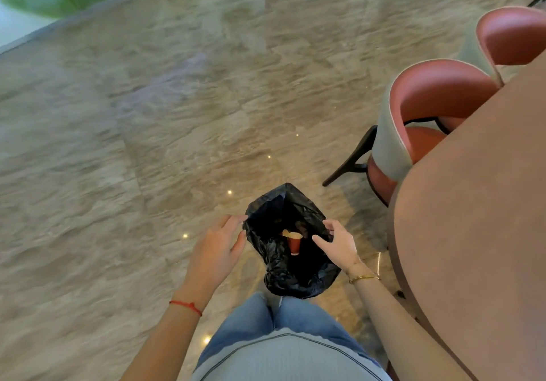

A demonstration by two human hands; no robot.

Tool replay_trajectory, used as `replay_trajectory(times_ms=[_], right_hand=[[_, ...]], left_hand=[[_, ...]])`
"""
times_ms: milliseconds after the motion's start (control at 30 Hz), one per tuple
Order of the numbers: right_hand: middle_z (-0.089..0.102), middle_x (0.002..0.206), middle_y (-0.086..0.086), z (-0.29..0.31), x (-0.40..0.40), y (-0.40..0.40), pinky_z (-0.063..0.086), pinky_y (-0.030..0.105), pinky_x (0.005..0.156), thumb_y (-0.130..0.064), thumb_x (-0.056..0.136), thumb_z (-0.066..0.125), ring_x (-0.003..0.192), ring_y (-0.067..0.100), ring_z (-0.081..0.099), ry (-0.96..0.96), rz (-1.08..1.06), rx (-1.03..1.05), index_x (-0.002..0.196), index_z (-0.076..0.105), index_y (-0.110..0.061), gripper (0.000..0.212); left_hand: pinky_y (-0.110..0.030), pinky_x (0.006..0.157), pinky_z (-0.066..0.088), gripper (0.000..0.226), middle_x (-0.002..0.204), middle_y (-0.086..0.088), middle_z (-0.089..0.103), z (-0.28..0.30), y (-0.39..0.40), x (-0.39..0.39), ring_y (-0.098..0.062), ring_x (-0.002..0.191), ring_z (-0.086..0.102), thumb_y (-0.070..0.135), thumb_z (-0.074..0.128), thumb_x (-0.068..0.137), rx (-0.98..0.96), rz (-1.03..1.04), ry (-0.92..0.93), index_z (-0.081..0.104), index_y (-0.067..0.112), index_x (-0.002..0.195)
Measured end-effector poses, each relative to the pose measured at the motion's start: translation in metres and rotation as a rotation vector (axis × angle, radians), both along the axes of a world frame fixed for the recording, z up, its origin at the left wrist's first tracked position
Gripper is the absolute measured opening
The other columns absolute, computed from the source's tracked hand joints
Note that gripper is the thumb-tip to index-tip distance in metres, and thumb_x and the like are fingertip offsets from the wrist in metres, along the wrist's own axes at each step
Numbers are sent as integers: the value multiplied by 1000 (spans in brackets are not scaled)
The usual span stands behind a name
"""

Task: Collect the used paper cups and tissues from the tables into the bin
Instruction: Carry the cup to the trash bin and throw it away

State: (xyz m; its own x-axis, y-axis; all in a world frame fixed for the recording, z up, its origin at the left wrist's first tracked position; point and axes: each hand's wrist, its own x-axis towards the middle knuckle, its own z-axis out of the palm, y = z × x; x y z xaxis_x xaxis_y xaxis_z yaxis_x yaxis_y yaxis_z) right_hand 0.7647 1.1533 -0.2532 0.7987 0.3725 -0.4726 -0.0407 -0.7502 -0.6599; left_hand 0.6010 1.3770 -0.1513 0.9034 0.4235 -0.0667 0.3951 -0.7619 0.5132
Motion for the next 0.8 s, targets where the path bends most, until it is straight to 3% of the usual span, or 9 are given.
replay_trajectory(times_ms=[100,167,267,433,633,700,800], right_hand=[[60,124,-2,29,-4,-10,39,22,96,-35,86,67,118,12,53,-141,24,51,128,53,-17,47],[60,121,-7,49,-8,-17,39,21,96,-36,86,65,116,8,53,-209,20,78,125,55,-20,43],[59,120,-9,75,-19,-30,37,21,96,-38,87,62,117,7,48,-287,-13,78,124,54,-25,40],[57,121,-10,108,-53,-46,31,18,94,-36,89,60,120,9,44,-389,-102,-1,126,52,-26,39],[59,119,-10,127,-121,-53,37,25,96,-38,89,60,118,12,47,-478,-327,-62,125,52,-27,38],[59,120,-10,132,-150,-52,38,30,101,-36,89,61,120,13,46,-485,-414,-67,124,53,-27,37],[59,115,-12,136,-197,-50,38,24,92,-37,88,62,115,12,48,-501,-519,-91,124,53,-28,38]], left_hand=[[-14,51,41,30,112,7,64,10,3,12,-4,51,54,26,53,96,23,-68,-3,57,23,125],[-14,43,32,31,110,7,64,17,5,18,-2,49,51,26,53,96,30,-120,-8,58,21,126],[-15,39,31,31,113,8,64,25,5,26,-1,48,51,28,53,96,30,-193,-9,58,23,126],[-17,39,33,27,103,10,66,36,6,30,-8,37,41,27,56,94,46,-326,-60,61,25,121],[-14,42,36,28,115,16,61,49,15,21,6,56,52,30,55,95,28,-516,-88,60,27,122],[-13,43,35,27,116,16,62,54,16,15,3,50,51,28,56,94,10,-591,-106,61,26,121],[-12,45,31,27,112,16,62,58,15,3,-4,46,47,28,57,93,16,-690,-114,62,28,120]])
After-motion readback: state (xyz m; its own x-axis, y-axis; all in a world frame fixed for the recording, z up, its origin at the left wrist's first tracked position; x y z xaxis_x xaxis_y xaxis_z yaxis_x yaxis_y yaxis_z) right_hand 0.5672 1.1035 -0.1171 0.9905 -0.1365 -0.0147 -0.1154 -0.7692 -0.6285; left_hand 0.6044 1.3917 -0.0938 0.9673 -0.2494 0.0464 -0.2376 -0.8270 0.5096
